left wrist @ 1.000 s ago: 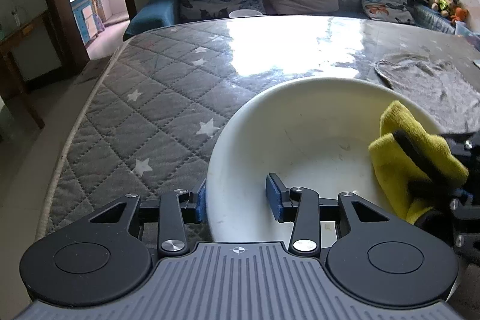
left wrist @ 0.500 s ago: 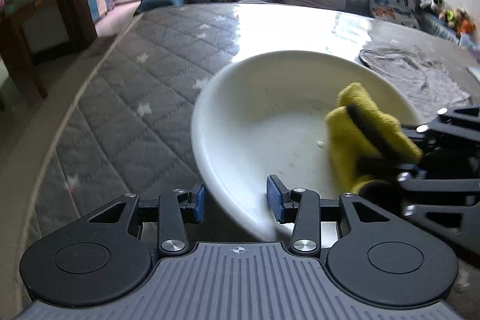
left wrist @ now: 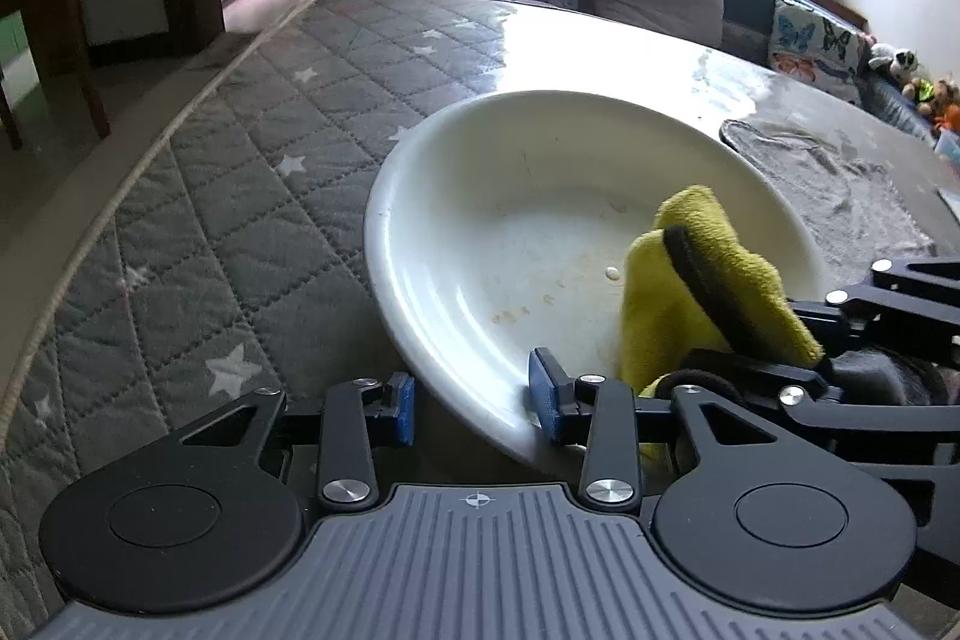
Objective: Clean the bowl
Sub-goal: 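Rub the yellow sponge along the bowl's inner wall with the right tool while the left tool holds the rim, then tilt the bowl with the left tool while the right tool scrubs its inner wall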
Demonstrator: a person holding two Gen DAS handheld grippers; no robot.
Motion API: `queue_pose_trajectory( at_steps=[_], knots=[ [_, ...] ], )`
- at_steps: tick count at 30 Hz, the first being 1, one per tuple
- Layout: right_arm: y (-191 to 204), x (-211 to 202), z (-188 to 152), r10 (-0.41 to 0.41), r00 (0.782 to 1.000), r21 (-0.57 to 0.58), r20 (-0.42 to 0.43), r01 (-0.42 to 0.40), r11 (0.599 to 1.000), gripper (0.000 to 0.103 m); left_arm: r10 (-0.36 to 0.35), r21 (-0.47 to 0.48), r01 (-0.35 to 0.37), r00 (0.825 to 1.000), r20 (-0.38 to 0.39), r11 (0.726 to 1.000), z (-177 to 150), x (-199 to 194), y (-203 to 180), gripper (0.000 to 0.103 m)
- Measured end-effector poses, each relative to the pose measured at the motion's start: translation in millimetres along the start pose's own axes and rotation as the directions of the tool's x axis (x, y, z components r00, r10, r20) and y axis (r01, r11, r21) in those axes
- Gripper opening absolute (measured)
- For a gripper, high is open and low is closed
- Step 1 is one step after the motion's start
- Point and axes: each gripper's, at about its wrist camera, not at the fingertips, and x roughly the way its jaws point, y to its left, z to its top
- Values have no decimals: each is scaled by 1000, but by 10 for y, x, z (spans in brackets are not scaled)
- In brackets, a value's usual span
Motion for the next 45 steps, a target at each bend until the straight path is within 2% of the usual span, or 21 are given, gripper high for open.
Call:
queue_pose_trajectory(
  at_steps=[5, 14, 30, 40, 45],
  knots=[
    [-37, -2, 0, -19, 1000, -14, -10, 19, 1000, 26, 6, 23, -6, 1000, 2, 1000, -3, -7, -28, 39],
    [-25, -57, -123, -135, 991, -129, 13, 136, 982, 26, 1, 40, -1, 1000, 3, 999, -14, -22, -62, 39],
    [-274, 108, -221, -229, 970, -118, 77, 237, 964, 26, -41, 123, 42, 999, -14, 991, 51, 35, 24, 40],
    [-332, 222, -220, -270, 957, -140, 102, 283, 949, 26, -84, 187, 90, 996, -42, 978, 180, 107, 117, 40],
    [-341, 236, -202, -279, 955, -144, 101, 291, 946, 26, -76, 233, 85, 996, -44, 969, 276, 138, 178, 36]
  ],
)
